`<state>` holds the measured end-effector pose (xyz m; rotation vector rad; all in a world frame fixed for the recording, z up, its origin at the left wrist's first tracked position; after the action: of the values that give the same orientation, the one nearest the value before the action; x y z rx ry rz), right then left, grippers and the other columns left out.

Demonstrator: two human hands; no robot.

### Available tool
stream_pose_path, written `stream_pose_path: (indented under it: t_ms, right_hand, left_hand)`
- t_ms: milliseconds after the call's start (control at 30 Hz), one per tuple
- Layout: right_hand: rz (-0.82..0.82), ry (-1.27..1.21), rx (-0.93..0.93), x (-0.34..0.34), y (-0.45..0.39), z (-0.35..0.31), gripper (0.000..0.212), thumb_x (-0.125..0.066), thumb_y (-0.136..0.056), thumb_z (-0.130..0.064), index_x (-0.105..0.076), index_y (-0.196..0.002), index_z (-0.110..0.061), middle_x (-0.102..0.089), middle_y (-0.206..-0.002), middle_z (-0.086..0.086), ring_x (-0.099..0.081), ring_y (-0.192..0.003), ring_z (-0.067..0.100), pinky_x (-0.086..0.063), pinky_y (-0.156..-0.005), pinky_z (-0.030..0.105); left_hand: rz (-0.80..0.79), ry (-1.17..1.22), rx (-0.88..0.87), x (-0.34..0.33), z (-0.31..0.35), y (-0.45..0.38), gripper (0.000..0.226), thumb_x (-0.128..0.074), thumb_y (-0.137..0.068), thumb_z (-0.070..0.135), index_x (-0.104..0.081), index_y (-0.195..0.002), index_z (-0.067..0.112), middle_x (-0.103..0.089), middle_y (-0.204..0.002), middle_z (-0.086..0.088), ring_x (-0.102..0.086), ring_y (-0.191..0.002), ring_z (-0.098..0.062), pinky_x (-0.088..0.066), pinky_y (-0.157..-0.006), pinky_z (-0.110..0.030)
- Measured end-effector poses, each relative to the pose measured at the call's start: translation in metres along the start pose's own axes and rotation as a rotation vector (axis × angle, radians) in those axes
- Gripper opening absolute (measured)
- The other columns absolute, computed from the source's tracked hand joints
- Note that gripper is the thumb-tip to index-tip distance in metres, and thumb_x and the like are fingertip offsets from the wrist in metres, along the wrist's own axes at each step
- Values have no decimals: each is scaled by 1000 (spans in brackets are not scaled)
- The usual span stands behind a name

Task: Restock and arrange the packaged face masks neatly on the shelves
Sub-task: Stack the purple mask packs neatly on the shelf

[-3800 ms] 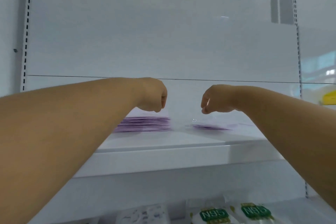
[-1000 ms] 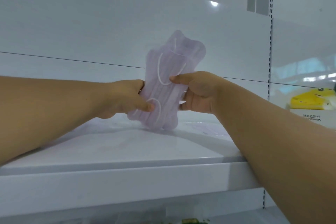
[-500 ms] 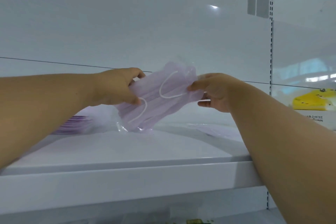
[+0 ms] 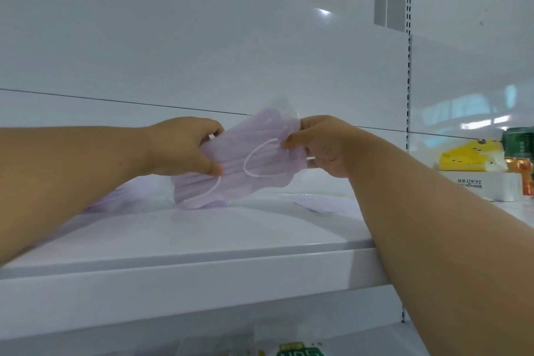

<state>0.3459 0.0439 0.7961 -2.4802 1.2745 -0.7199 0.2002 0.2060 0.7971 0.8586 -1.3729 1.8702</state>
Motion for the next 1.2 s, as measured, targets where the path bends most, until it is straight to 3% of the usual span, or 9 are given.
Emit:
stream_pose_path:
  t_ms: [133,233,333,567,733,800,967,1067,1200]
  right_hand:
    - [124,-196,-11,19,-2,1,21,-68,-83,8,-70,-102,0,-71,-113,22,-69,-86,29,-60,-86,42]
    - [103,-355,-26,25,-3,1,20,-63,-87,9,-66,-103,-1,-69,-104,17,-69,-73,23,-59,-64,27]
    - [48,-297,-75,24,0,9,34,-67,-84,6,-68,-117,-1,-73,-114,14,-72,-103,30,-59,-88,40]
    - [-54,-56,-200,26,13,45,20,-73,-80,4,-65,-87,-13,-67,-100,11,-64,-92,30,-48,-101,48]
    - [-67,-111,-126,18,10,36,23,-58,-85,14,-64,-81,-7,-67,-86,14,-67,-77,29,-59,-76,38]
    - [-32,-183,-91,23,9,33,23,-57,-86,16,-63,-82,-6,-67,-80,14,-69,-69,27,-58,-66,33]
    - [-125,-109,-194,6,17,46,20,-57,-89,12,-60,-100,-4,-65,-100,21,-65,-90,34,-55,-89,43]
    - [-59,-200,-147,11,14,38,20,-52,-89,15,-59,-89,-4,-63,-88,17,-65,-70,27,-59,-62,32]
    - [-55,-79,-213,13,16,48,16,-52,-87,10,-62,-88,-3,-61,-82,14,-62,-66,27,-56,-66,36]
  left_hand:
    - [-51,126,113,4,-19,3,26,-86,-77,28,-66,-94,25,-71,-79,5,-65,-66,-7,-47,-63,-26]
    - [2,412,144,11,-29,2,20,-82,-80,11,-69,-94,15,-72,-86,-6,-65,-72,-20,-54,-72,-31]
    - [106,617,137,22,-29,-1,28,-79,-77,-4,-66,-94,14,-65,-88,-7,-63,-73,-23,-54,-72,-34]
    - [-91,529,203,-20,-29,0,37,-80,-79,-1,-62,-106,16,-65,-111,-14,-65,-85,-28,-54,-63,-29]
    - [24,497,205,-11,-35,-8,37,-83,-75,0,-65,-100,20,-67,-108,-16,-70,-87,-37,-58,-80,-42]
    - [83,547,213,-5,-36,-8,38,-85,-73,-1,-64,-99,19,-67,-108,-19,-69,-83,-36,-58,-76,-39]
    - [-71,608,270,-31,-38,0,37,-78,-81,-2,-59,-109,14,-69,-103,-19,-65,-79,-29,-58,-74,-40]
    - [17,650,303,-23,-39,-3,32,-63,-88,-11,-59,-106,15,-66,-94,-16,-62,-70,-25,-57,-68,-33]
    - [-30,634,321,-27,-37,0,36,-55,-87,-17,-58,-105,14,-65,-93,-17,-63,-73,-29,-57,-64,-34]
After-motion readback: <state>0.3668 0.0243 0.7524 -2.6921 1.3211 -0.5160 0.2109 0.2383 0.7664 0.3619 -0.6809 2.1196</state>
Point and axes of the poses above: each hand's wrist, its own y-axis away from the middle knuckle, its own x-axis out of the back of the hand, z = x × y, the point moved 10 cm from there along -y, towards the middle knuckle
